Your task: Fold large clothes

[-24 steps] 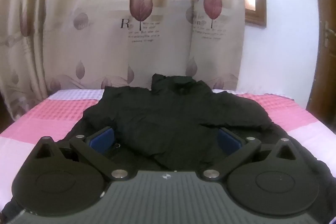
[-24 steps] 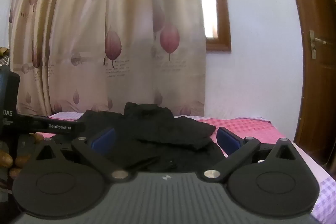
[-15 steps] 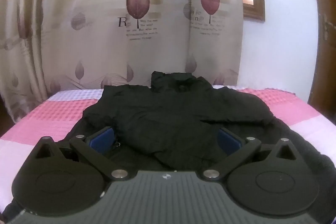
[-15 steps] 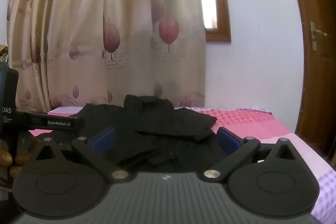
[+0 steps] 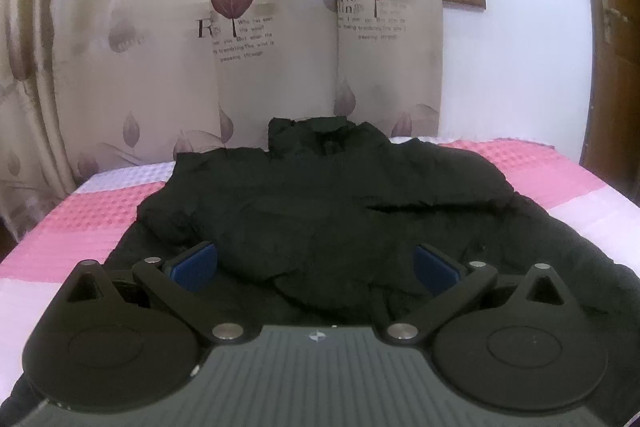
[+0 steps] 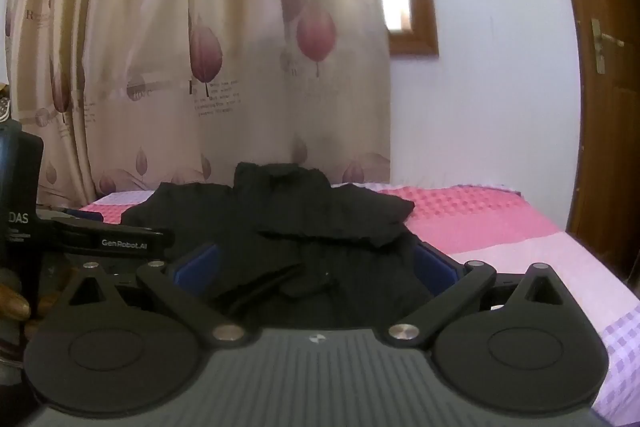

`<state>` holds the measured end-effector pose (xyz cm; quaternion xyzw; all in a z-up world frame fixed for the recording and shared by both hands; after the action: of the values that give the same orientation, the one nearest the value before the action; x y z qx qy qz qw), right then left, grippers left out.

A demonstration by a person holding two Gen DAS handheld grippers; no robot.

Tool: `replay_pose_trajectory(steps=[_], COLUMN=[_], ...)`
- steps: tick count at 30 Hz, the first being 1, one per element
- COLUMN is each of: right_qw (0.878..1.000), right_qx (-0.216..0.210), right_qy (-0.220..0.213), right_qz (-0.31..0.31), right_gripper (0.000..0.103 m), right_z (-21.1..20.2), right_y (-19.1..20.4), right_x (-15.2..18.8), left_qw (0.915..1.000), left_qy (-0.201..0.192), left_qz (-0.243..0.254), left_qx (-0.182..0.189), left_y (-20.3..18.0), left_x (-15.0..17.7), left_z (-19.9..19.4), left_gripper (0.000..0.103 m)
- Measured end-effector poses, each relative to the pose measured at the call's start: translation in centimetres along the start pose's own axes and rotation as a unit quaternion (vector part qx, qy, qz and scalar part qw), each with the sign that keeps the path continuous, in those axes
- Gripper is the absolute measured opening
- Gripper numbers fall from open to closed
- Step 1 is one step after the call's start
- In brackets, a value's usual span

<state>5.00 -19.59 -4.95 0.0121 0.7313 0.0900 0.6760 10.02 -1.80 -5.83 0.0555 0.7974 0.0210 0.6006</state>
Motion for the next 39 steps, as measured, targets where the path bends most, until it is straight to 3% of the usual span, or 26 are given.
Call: replay_pose_trajectory(steps=[28,39], right_qw=[0.999,0.998], right_qx=[0.009,0.017], right_qy=[0.043,0.055], right_qz=[0.025,0.041], right_gripper=[0.103,0.103], right_z=[1.9,2.5], right_y=[-1.9,-3.1], right_x=[1.9,2.9], left_qw=[0.9971,0.9851], left_qy=[0.028,0.004], left_qz=[0.069,0.161], left_qx=[0.012,0.061], left_y=[-2.9,-5.8], left_x=[2.4,4.6], left_z=[2.8,3.2], left_gripper=[0.103,0.103])
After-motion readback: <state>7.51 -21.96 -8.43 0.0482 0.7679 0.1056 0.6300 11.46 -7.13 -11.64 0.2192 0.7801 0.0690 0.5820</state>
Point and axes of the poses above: each gripper's, at about its wrist camera, not at the fingertips, and z roughly the way its jaws point, y to its left, x to its underside, the point moved 9 cm from there along z, roughly the way its jaws point, and after that the axes turned 9 degrees about -y, right-handed, at the moved point
